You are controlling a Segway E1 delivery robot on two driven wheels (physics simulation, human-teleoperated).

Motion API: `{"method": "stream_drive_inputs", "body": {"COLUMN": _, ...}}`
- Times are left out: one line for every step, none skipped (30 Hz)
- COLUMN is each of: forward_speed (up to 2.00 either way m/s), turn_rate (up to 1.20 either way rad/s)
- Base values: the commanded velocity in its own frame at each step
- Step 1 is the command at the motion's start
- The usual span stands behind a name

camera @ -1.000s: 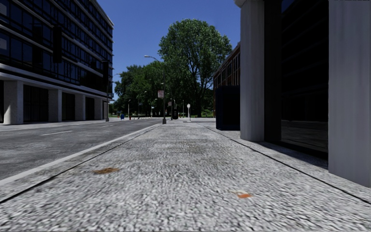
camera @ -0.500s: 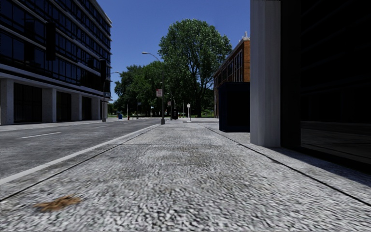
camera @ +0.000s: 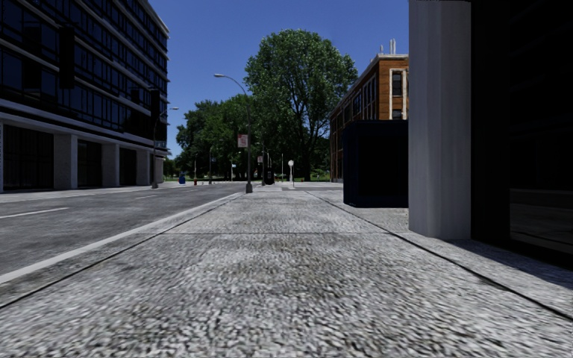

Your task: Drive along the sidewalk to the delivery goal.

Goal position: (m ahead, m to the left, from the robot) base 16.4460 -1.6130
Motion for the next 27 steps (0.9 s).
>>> {"method": "stream_drive_inputs", "body": {"forward_speed": 2.00, "turn_rate": 0.00}}
{"method": "stream_drive_inputs", "body": {"forward_speed": 2.00, "turn_rate": 0.00}}
{"method": "stream_drive_inputs", "body": {"forward_speed": 2.00, "turn_rate": 0.00}}
{"method": "stream_drive_inputs", "body": {"forward_speed": 2.00, "turn_rate": 0.00}}
{"method": "stream_drive_inputs", "body": {"forward_speed": 2.00, "turn_rate": 0.00}}
{"method": "stream_drive_inputs", "body": {"forward_speed": 2.00, "turn_rate": -0.10}}
{"method": "stream_drive_inputs", "body": {"forward_speed": 2.00, "turn_rate": -0.34}}
{"method": "stream_drive_inputs", "body": {"forward_speed": 2.00, "turn_rate": -0.34}}
{"method": "stream_drive_inputs", "body": {"forward_speed": 2.00, "turn_rate": -0.44}}
{"method": "stream_drive_inputs", "body": {"forward_speed": 2.00, "turn_rate": -0.47}}
{"method": "stream_drive_inputs", "body": {"forward_speed": 2.00, "turn_rate": -0.47}}
{"method": "stream_drive_inputs", "body": {"forward_speed": 2.00, "turn_rate": -0.48}}
{"method": "stream_drive_inputs", "body": {"forward_speed": 2.00, "turn_rate": -0.48}}
{"method": "stream_drive_inputs", "body": {"forward_speed": 2.00, "turn_rate": -0.31}}
{"method": "stream_drive_inputs", "body": {"forward_speed": 2.00, "turn_rate": -0.31}}
{"method": "stream_drive_inputs", "body": {"forward_speed": 2.00, "turn_rate": 0.00}}
{"method": "stream_drive_inputs", "body": {"forward_speed": 2.00, "turn_rate": 0.00}}
{"method": "stream_drive_inputs", "body": {"forward_speed": 2.00, "turn_rate": 0.00}}
{"method": "stream_drive_inputs", "body": {"forward_speed": 2.00, "turn_rate": 0.00}}
{"method": "stream_drive_inputs", "body": {"forward_speed": 2.00, "turn_rate": 0.00}}
{"method": "stream_drive_inputs", "body": {"forward_speed": 2.00, "turn_rate": 0.00}}
{"method": "stream_drive_inputs", "body": {"forward_speed": 2.00, "turn_rate": 0.00}}
{"method": "stream_drive_inputs", "body": {"forward_speed": 2.00, "turn_rate": 0.00}}
{"method": "stream_drive_inputs", "body": {"forward_speed": 2.00, "turn_rate": 0.00}}
{"method": "stream_drive_inputs", "body": {"forward_speed": 2.00, "turn_rate": 0.00}}
{"method": "stream_drive_inputs", "body": {"forward_speed": 2.00, "turn_rate": 0.00}}
{"method": "stream_drive_inputs", "body": {"forward_speed": 2.00, "turn_rate": 0.00}}
